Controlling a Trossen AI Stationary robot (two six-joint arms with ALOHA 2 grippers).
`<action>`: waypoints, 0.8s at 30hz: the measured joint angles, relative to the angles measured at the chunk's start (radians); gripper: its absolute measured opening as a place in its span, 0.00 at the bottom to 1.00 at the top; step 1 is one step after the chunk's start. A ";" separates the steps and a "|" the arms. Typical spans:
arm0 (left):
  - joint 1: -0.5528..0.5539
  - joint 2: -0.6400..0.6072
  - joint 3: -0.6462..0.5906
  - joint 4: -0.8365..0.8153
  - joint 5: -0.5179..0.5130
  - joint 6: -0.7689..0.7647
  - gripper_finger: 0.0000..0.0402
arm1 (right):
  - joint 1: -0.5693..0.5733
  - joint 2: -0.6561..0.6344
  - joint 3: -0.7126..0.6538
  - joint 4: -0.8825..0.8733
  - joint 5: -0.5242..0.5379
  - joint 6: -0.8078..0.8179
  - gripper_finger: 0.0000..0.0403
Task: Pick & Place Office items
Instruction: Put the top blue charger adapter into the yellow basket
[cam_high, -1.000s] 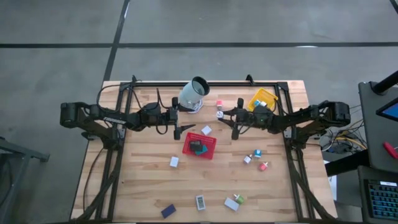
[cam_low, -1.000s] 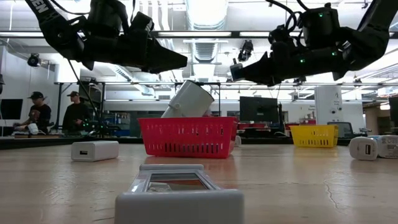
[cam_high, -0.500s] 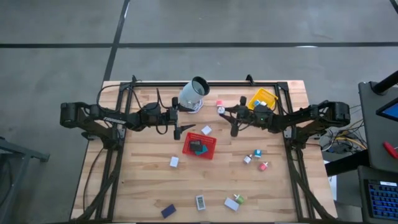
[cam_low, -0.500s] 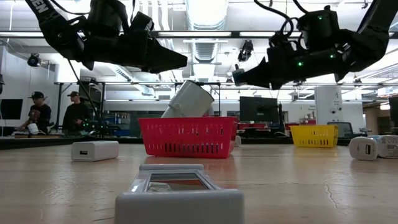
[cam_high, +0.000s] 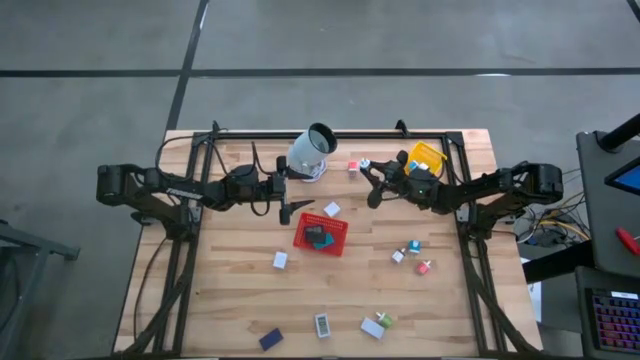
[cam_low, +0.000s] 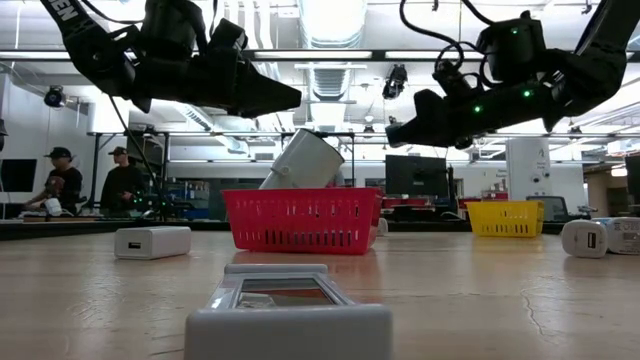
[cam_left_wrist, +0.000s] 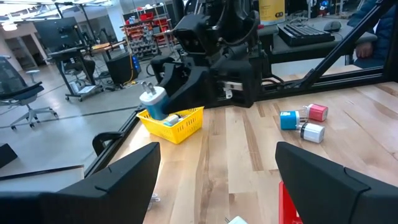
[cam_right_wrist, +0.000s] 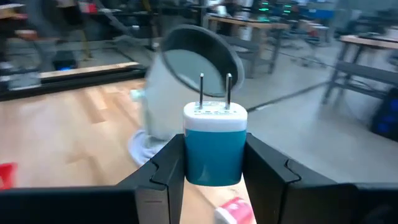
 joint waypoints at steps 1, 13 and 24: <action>0.000 0.000 0.000 0.000 0.000 0.000 0.81 | 0.000 0.000 0.000 -0.004 0.026 0.003 0.30; 0.000 0.000 0.000 0.000 0.000 0.000 0.81 | 0.001 0.000 -0.002 -0.158 0.428 0.120 0.30; 0.000 0.000 0.000 0.000 0.000 0.000 0.81 | 0.001 0.000 -0.003 -0.353 0.683 0.294 0.30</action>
